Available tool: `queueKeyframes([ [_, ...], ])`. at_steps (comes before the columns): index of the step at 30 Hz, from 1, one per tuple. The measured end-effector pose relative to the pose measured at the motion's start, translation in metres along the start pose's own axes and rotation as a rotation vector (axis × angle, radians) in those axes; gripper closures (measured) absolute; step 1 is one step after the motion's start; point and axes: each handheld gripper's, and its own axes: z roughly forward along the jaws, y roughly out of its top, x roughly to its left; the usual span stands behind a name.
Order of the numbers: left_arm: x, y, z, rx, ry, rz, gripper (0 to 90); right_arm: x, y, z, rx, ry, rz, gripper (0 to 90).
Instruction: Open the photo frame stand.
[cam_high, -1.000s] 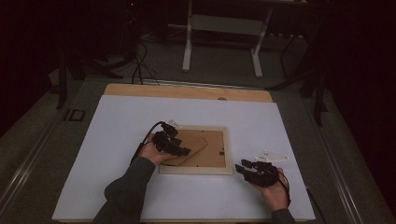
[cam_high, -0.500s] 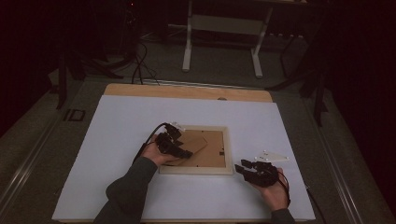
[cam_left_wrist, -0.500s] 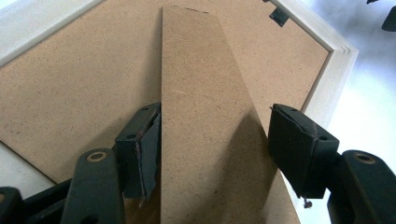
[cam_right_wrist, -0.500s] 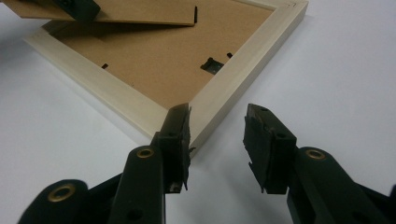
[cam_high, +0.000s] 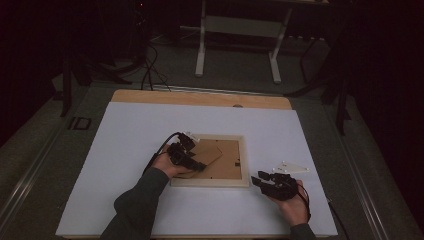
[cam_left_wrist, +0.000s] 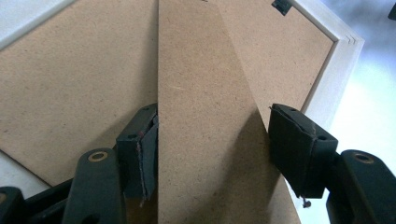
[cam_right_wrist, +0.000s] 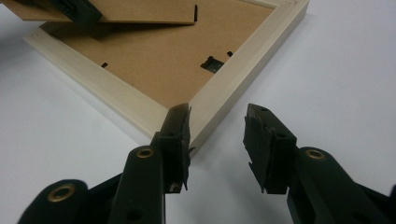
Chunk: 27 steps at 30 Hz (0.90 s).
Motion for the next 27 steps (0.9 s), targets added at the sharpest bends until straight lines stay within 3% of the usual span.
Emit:
queueKeyframes([
  [11, -0.001, 0.000, 0.001, 0.013, 0.005, 0.006, 36.7, 0.001, -0.002, 0.000, 0.002, 0.002, 0.006, 59.8],
  [27, -0.012, 0.000, 0.003, 0.018, 0.092, 0.064, 37.6, -0.001, 0.001, 0.001, -0.004, 0.005, 0.012, 59.8],
])
